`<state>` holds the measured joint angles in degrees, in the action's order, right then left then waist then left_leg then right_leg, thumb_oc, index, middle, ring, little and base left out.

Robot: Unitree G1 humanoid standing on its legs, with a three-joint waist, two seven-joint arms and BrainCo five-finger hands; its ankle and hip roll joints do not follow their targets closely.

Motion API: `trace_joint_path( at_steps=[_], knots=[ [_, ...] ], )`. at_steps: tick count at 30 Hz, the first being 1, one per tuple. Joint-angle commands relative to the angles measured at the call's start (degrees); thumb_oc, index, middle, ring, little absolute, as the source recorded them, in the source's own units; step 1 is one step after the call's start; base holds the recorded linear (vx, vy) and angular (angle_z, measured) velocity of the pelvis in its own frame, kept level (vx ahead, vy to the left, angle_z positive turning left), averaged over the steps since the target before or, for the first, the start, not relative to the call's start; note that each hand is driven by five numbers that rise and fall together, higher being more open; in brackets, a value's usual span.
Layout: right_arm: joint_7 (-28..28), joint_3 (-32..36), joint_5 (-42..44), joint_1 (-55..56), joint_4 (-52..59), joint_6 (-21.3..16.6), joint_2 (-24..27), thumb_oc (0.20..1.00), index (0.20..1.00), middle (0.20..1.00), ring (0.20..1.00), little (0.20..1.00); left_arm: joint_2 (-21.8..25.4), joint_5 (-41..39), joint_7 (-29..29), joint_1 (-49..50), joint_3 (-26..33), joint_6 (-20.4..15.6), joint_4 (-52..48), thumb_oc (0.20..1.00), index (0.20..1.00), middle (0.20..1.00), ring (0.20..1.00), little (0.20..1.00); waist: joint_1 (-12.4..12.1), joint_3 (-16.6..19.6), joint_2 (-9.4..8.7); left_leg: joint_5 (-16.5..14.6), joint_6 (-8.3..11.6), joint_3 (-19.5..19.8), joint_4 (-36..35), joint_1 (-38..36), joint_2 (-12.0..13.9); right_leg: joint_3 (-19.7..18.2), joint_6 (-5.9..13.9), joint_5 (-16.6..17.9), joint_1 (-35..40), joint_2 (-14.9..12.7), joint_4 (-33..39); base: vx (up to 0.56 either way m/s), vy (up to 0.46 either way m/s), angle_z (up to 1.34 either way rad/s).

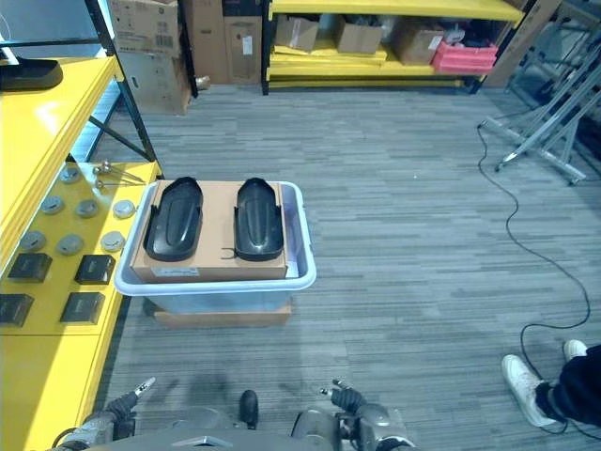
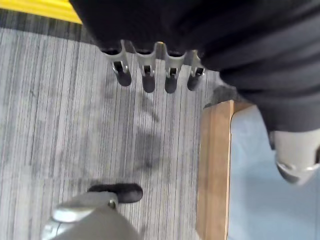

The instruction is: Move parts from the plastic box to the shelf.

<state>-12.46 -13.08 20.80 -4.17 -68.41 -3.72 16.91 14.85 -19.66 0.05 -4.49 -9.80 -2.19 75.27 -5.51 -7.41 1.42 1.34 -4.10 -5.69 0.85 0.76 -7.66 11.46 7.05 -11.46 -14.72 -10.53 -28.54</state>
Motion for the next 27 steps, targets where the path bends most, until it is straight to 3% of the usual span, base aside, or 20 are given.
trace_joint_path(
  at_steps=[1,2,5,12,23,24,27],
  knots=[
    [-3.17,-0.03,1.75,1.07,-0.15,-1.64,-0.23,1.000,1.000,1.000,1.000,1.000,1.32,-0.68,0.22,0.05,1.31,-0.15,0.66,1.000,1.000,1.000,1.000,1.000,0.95,-1.70,-2.67,-3.87,-0.65,3.81,3.78,4.33,2.25,-3.03,1.20,19.36,3.78,-1.25,18.38,0.18,-0.262,0.26],
    [-3.06,-0.06,1.04,1.41,-0.25,-1.89,-0.35,1.000,1.000,1.000,1.000,1.000,1.35,-1.52,0.49,-0.31,1.47,-0.20,0.92,1.000,1.000,1.000,1.000,1.000,1.57,-1.86,-3.22,-4.90,-0.54,4.18,4.23,3.90,2.40,-4.84,1.79,20.60,3.41,-1.21,20.18,0.20,-0.220,0.25],
    [-1.99,0.22,0.11,2.36,-0.77,-1.81,-0.62,1.000,1.000,1.000,1.000,1.000,0.30,-1.43,0.77,0.00,1.82,-0.52,1.36,1.000,1.000,1.000,1.000,1.000,1.95,-1.18,-3.89,-4.57,0.64,5.14,3.93,2.99,3.86,-5.77,2.27,18.71,6.94,0.02,24.53,0.19,-0.175,0.48],
    [-1.06,1.45,-0.73,2.95,-1.32,-0.19,-0.41,1.000,1.000,1.000,1.000,1.000,-0.52,1.95,0.30,3.05,2.50,-0.17,0.65,1.000,1.000,1.000,1.000,1.000,0.74,0.14,-4.74,-4.00,2.85,5.72,2.10,0.63,5.94,-3.89,1.78,17.77,12.11,1.03,28.67,0.13,-0.106,0.30],
    [-1.08,1.61,-1.34,1.98,-2.76,-0.76,0.10,1.000,1.000,1.000,1.000,1.000,-0.47,2.37,-0.15,3.08,1.93,-0.14,0.57,1.000,1.000,1.000,1.000,1.000,0.90,0.30,-4.09,-4.07,3.79,4.88,0.95,-0.92,7.25,-3.02,1.80,17.48,12.53,1.17,28.84,0.03,-0.012,0.10],
    [3.81,3.19,12.26,0.42,3.25,-6.21,0.43,1.000,1.000,1.000,1.000,1.000,-0.46,-6.68,2.26,-0.52,0.87,-3.72,-1.45,1.000,1.000,1.000,1.000,1.000,2.36,-8.35,-2.58,0.64,3.81,3.82,-3.03,4.46,7.75,-2.34,1.36,17.61,8.16,1.36,28.59,0.06,-0.048,0.03],
    [4.49,3.58,14.89,1.04,3.27,-6.80,0.32,1.000,1.000,1.000,1.000,1.000,-1.02,-5.74,2.42,-0.10,0.55,-3.74,-1.52,1.000,1.000,1.000,1.000,1.000,2.37,-7.66,-2.57,0.61,4.34,3.49,-2.75,3.89,8.52,-2.11,0.99,17.15,9.42,1.68,28.98,0.09,-0.073,0.11]
  ],
)
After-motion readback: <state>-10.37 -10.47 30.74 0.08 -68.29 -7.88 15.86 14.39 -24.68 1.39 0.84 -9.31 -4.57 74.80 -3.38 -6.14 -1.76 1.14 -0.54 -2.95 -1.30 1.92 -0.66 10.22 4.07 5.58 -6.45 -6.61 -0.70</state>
